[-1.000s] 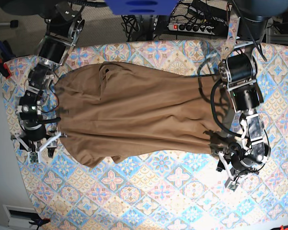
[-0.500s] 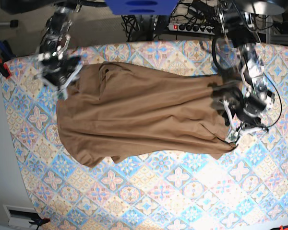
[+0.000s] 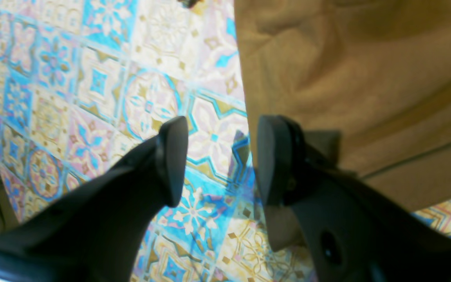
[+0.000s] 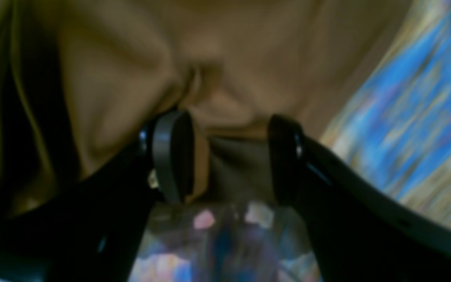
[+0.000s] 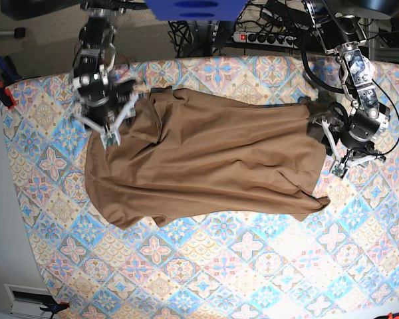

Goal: Layout the t-shirt on the table in an organized manner, then fold the t-shirt properly
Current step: 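Lift both grippers to the shirt's edge near the robot and grasp it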

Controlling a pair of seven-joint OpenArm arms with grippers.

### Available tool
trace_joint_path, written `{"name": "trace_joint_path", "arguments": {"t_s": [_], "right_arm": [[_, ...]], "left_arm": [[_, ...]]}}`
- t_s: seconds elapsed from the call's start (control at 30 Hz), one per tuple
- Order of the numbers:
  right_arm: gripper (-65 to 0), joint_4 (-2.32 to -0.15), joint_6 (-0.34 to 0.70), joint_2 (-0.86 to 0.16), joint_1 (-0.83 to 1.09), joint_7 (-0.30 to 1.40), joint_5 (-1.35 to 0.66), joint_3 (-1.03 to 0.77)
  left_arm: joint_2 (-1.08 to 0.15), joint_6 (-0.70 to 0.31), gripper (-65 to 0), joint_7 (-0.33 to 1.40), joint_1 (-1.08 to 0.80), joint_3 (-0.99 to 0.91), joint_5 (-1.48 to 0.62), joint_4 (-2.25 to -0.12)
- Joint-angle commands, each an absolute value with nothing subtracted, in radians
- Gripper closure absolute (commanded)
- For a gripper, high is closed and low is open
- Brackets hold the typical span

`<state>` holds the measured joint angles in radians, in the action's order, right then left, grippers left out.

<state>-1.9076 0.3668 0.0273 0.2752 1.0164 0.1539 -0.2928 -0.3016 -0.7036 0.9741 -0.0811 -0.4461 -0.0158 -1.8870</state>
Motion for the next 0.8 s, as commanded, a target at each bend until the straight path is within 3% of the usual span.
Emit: {"name": "trace_joint_path", "arguments": {"t_s": [0.0, 0.17, 0.27, 0.6, 0.77], "right_arm": [[-31.1, -1.925, 0.364, 0.022, 0.245, 1.000, 0.143, -0.311], [-31.1, -1.916, 0.364, 0.010, 0.188, 1.001, 0.145, -0.398], [-31.1, -1.906, 0.364, -0.041, 0.186, 1.047, 0.166, -0.389], [-31.1, -1.920, 0.369, -0.042, 0.189, 1.061, 0.196, -0.380], [-31.1, -1.928, 0.371, -0.039, 0.189, 1.061, 0.194, -0.263]], "left_arm": [[-0.314, -0.698, -28.3, 0.961, -0.071, -0.452, -0.021, -1.906], [-0.311, -0.698, -28.3, 0.961, -0.071, -0.495, -0.021, -1.906], [-0.312, -0.698, -28.3, 0.961, -0.071, -0.513, -0.021, -1.910], [-0.309, -0.698, -28.3, 0.963, -0.071, -0.507, -0.019, -1.910], [-0.309, -0.698, -28.3, 0.967, -0.071, -0.507, -0.016, -1.908]]}}
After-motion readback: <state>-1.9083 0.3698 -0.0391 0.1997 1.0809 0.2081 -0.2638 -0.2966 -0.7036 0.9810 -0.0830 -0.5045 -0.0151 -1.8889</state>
